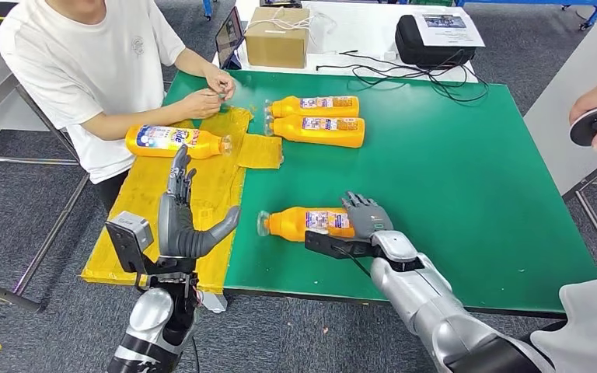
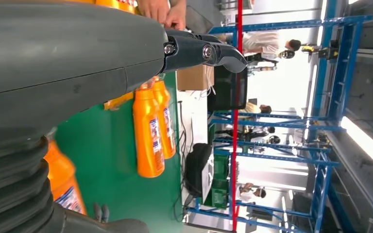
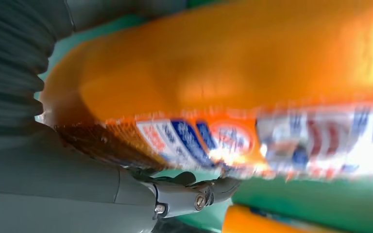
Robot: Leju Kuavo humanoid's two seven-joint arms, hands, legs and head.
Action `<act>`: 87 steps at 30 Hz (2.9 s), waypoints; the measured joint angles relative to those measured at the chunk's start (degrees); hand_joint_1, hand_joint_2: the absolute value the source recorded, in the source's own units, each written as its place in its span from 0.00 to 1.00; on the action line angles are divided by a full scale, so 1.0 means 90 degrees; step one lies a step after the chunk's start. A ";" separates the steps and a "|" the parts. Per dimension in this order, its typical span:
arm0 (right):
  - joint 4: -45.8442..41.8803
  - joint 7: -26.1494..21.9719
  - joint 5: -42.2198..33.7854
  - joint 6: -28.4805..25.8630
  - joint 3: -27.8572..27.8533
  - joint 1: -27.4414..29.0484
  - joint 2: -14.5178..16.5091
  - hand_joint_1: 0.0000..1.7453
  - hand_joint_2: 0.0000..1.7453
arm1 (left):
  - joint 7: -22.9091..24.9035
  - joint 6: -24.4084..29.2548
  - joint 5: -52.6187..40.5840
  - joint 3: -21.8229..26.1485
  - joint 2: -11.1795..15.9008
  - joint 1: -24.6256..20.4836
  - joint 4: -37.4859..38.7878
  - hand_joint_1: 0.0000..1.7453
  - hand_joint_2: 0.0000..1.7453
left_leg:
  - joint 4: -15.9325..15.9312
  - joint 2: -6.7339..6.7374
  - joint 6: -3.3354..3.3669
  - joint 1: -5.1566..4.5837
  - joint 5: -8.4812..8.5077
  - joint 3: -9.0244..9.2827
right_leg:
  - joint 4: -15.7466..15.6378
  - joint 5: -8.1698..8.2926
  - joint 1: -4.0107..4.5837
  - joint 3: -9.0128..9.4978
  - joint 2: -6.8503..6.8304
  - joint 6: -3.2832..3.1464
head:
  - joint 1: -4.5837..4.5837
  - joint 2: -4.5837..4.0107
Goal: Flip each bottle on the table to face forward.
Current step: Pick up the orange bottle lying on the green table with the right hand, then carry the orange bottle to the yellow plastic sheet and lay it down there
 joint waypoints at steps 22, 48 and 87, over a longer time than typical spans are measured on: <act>-0.0110 -0.1998 -0.2730 0.0099 -0.0655 0.0360 0.0298 1.00 1.00 | 0.0288 -0.0206 0.0075 0.0006 0.0021 0.0119 0.0239 0.00 1.00 | -0.0001 0.0018 -0.0013 0.0004 -0.0013 0.0016 | 0.0000 0.0003 0.0003 0.0009 0.0018 0.0003 | 0.0001 0.0000; -0.4671 -0.3033 -0.4712 -0.0734 -0.0525 0.3503 0.0544 1.00 1.00 | 0.0086 -0.1809 0.2354 -0.0813 0.0011 0.1616 0.0661 0.00 1.00 | -0.0002 -0.0017 -0.0014 0.0004 -0.0017 -0.0051 | 0.0001 -0.0016 0.0003 -0.0044 -0.0003 0.0004 | 0.0000 0.0000; -0.3483 -0.3115 -0.4510 -0.0307 0.1028 0.2805 0.0438 0.00 0.00 | 0.0104 -0.3005 0.3155 -0.0446 -0.0141 0.1144 0.0927 1.00 1.00 | -0.0001 -0.0018 -0.0013 0.0003 -0.0015 -0.0053 | 0.0000 -0.0019 0.0001 -0.0047 -0.0005 0.0009 | 0.0000 0.0000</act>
